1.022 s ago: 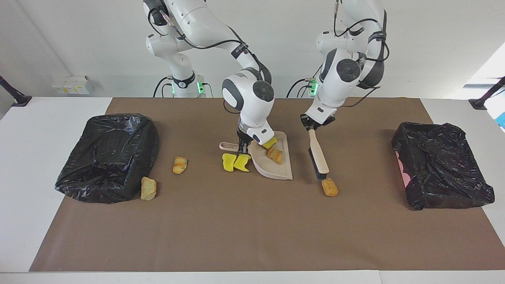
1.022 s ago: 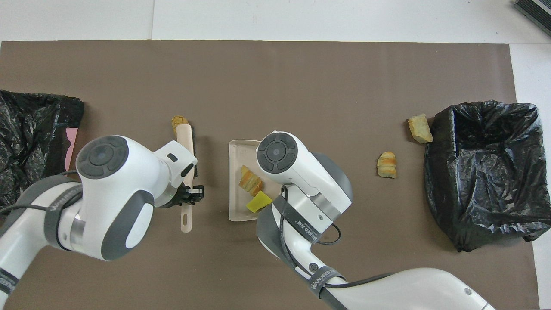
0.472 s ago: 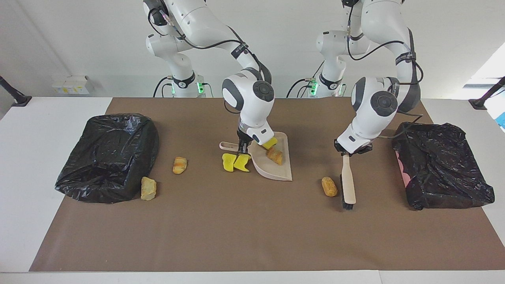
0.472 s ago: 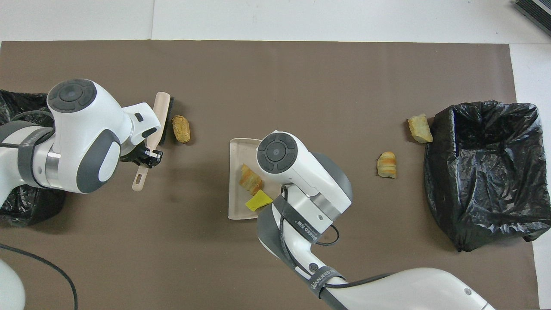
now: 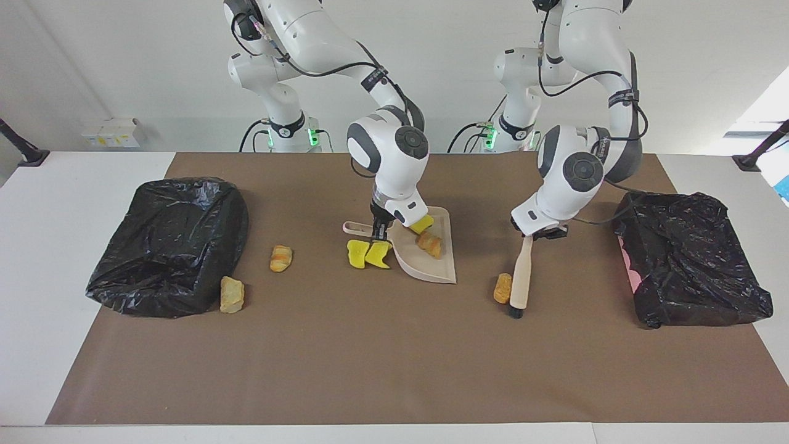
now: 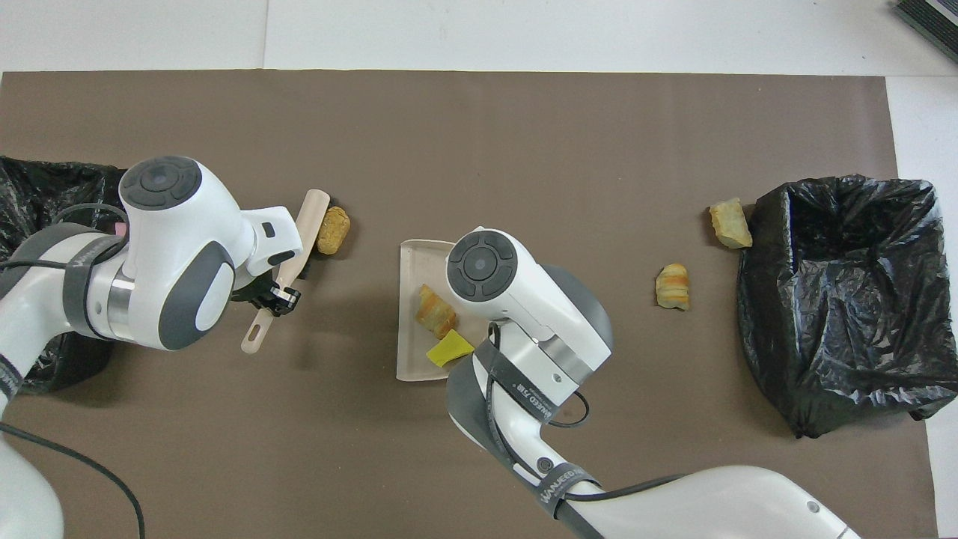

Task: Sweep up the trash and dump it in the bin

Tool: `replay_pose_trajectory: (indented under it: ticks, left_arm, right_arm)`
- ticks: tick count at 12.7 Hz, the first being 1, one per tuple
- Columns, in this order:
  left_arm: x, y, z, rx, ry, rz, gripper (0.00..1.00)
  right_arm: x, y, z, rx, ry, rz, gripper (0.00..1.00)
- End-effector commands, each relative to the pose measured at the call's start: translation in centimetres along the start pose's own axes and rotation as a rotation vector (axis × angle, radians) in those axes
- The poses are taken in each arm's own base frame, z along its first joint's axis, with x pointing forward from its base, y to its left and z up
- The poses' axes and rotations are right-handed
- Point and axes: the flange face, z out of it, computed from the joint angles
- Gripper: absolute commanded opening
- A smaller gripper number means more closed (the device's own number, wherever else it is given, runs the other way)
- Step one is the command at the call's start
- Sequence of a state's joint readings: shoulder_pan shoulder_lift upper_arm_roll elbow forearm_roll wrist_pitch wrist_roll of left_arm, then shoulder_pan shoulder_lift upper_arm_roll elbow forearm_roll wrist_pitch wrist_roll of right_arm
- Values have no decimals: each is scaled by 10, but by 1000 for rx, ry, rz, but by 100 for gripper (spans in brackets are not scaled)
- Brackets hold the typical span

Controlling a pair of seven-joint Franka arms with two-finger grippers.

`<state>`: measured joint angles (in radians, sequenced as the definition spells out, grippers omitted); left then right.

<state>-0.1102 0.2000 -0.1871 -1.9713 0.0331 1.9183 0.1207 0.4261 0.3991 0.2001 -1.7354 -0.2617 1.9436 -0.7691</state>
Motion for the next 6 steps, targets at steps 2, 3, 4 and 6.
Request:
replay_pose_trajectory:
  ticks: [2,3,4,6]
  left_arm:
    - [-28,68,11,-34,-27,2,0]
    - [-30,93,11,-41,-29,-9,0]
    - [-31,110,11,-58,-31,-29,0]
    - [-32,132,11,-101,-33,-112,0]
  right_arm:
    - [-1,-1,2,-14,-5,35,0]
    - [-1,-1,2,-15,-2,35,0]
    - [-2,0,3,-19,3,38,0]
    - [-3,2,4,-16,5,41,0]
